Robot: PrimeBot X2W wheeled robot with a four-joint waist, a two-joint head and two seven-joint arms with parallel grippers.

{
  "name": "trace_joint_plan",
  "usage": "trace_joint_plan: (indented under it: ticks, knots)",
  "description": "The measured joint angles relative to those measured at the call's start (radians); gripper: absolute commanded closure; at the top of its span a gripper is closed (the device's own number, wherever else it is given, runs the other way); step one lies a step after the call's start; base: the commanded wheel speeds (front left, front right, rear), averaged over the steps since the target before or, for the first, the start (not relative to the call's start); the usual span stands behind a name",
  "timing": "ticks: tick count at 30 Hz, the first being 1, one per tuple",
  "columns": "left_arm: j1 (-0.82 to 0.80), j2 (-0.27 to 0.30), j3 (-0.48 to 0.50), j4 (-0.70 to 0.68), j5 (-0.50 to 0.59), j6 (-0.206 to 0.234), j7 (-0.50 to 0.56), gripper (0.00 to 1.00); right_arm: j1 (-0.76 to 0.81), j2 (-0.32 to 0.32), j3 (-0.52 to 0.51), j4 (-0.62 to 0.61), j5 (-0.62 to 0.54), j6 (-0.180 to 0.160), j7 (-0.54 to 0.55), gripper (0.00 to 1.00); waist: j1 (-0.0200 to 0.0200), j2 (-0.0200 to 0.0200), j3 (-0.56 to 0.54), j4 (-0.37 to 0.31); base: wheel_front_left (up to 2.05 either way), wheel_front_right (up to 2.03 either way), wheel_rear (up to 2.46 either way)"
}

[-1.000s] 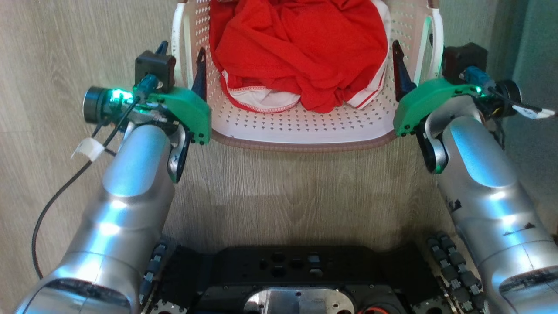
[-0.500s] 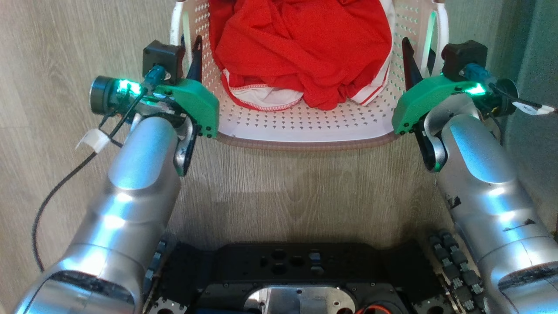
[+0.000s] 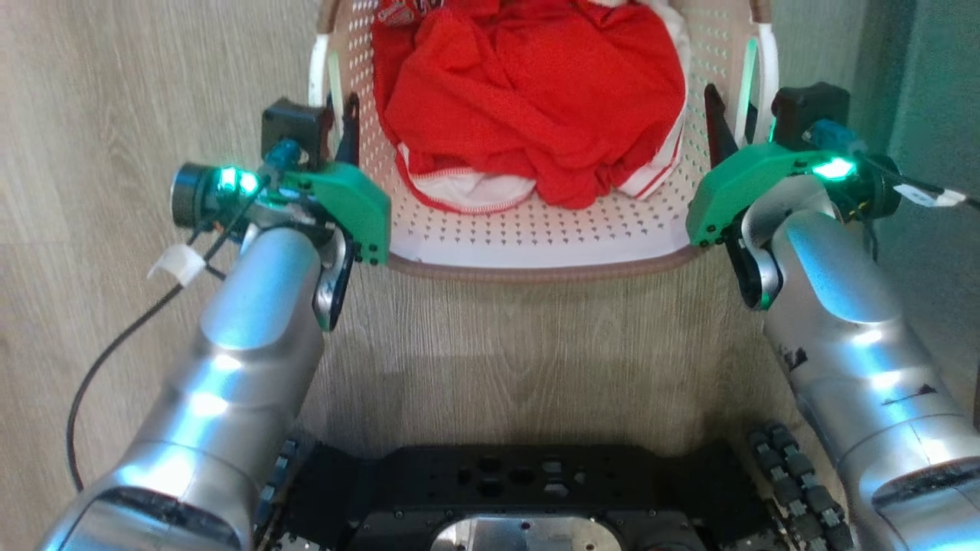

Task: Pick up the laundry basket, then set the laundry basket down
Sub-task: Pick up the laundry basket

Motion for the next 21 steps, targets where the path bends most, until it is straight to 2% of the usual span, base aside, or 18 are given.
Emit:
trace_joint_plan:
  ticks: [15,21]
  knots:
    - [0.138,-0.001,-0.081,0.065,-0.066,-0.002,0.001,1.0,0.089,0.008,0.106,0.131,0.117,0.0,0.0,1.0,-0.0001,0.0,-0.2,-0.013,0.0,0.0,0.0]
    - [0.212,-0.003,-0.134,0.146,-0.121,-0.034,0.001,1.0,0.156,0.02,0.202,0.211,0.221,0.0,0.011,1.0,-0.0001,0.0,-0.327,-0.018,0.0,0.0,0.0]
